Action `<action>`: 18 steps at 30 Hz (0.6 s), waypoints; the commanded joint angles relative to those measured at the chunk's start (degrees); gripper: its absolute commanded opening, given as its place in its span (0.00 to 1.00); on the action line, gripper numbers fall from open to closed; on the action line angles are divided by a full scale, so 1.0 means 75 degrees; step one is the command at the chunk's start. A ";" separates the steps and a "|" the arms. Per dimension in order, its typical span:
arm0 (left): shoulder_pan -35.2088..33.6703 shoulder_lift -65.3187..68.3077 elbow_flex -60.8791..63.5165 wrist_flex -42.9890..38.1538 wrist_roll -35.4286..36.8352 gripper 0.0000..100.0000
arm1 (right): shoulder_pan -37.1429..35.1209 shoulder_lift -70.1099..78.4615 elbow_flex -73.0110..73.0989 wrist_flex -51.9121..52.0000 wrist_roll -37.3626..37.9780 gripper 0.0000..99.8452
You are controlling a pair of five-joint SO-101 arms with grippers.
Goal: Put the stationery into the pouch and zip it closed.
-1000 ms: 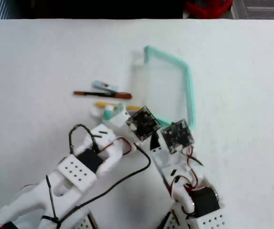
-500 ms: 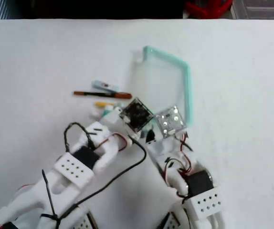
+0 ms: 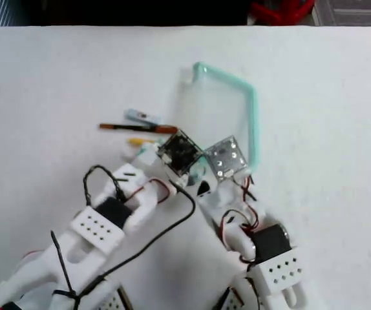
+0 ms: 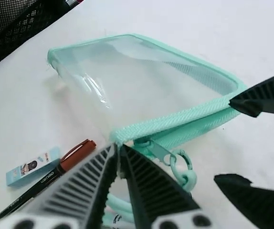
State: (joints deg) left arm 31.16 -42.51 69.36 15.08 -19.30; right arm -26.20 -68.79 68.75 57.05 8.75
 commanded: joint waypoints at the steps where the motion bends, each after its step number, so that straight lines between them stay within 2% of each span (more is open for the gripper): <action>1: 0.0135 -0.0381 -0.0176 -0.0188 -0.0141 0.03 | -0.0053 0.0217 -0.0715 0.0463 0.0352 0.25; 6: 0.0135 -0.0381 -0.0176 -0.0188 -0.0141 0.02 | -0.0100 0.0275 -0.1149 0.0815 0.0270 0.30; 10: 0.0135 -0.0381 -0.0176 -0.0164 -0.0141 0.03 | -0.0311 0.0275 -0.1160 0.0803 0.0176 0.31; 13: 0.0135 -0.0381 -0.0176 -0.0176 -0.0141 0.03 | -0.0627 0.0440 -0.1137 0.0463 -0.0082 0.31; 18: 0.0088 -0.0932 -0.0117 0.0035 -0.0141 0.02 | -0.0428 0.1811 -0.1301 -0.0322 -0.0082 0.30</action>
State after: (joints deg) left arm 30.11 -44.88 69.36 15.08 -19.30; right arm -28.92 -62.29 63.12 58.73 8.31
